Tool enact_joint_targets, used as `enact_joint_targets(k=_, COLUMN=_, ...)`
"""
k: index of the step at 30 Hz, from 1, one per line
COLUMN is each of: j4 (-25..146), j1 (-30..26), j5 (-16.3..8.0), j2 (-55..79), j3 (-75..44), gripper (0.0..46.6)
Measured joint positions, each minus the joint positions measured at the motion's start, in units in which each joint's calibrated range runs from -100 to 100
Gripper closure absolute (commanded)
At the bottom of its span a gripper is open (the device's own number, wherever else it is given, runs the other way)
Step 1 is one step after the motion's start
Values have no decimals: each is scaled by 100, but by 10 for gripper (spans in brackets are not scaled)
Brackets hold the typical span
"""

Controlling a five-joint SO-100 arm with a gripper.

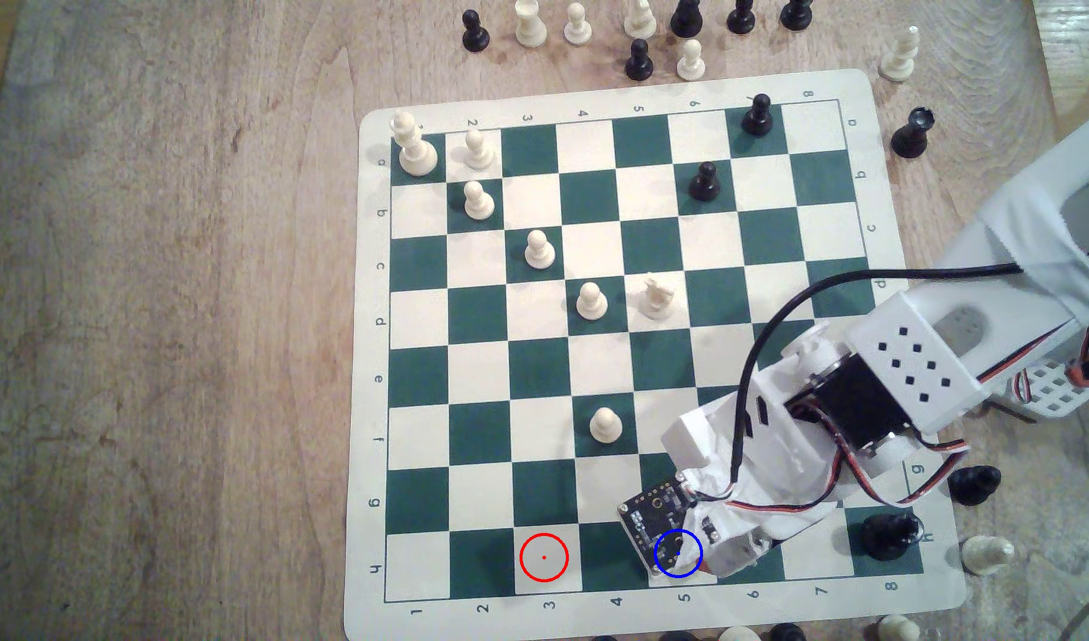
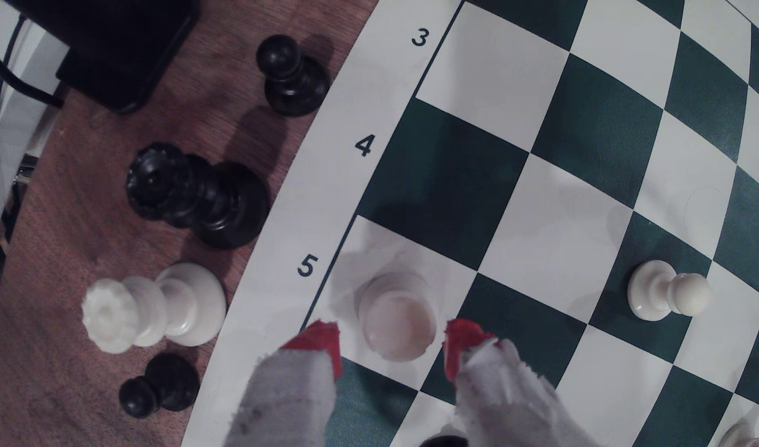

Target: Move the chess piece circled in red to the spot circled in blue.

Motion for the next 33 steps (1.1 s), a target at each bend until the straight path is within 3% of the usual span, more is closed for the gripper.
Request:
enact_joint_targets(k=9, j4=430, j1=0, j5=-44, j2=-695, j3=54, gripper=313)
enact_joint_targets(k=19, j4=765, j1=15, j5=-103, j2=-2028, j3=913, gripper=322)
enact_joint_targets(k=26, j4=845, j1=959, j5=-190, j2=-3167, j3=1057, gripper=321)
enact_joint_targets(k=30, j4=845, j1=1320, j5=-171, j2=-4013, j3=1654, gripper=406)
enact_joint_targets(k=33, j4=773, j1=1394, j5=-171, j2=-4835, j3=2187, gripper=423)
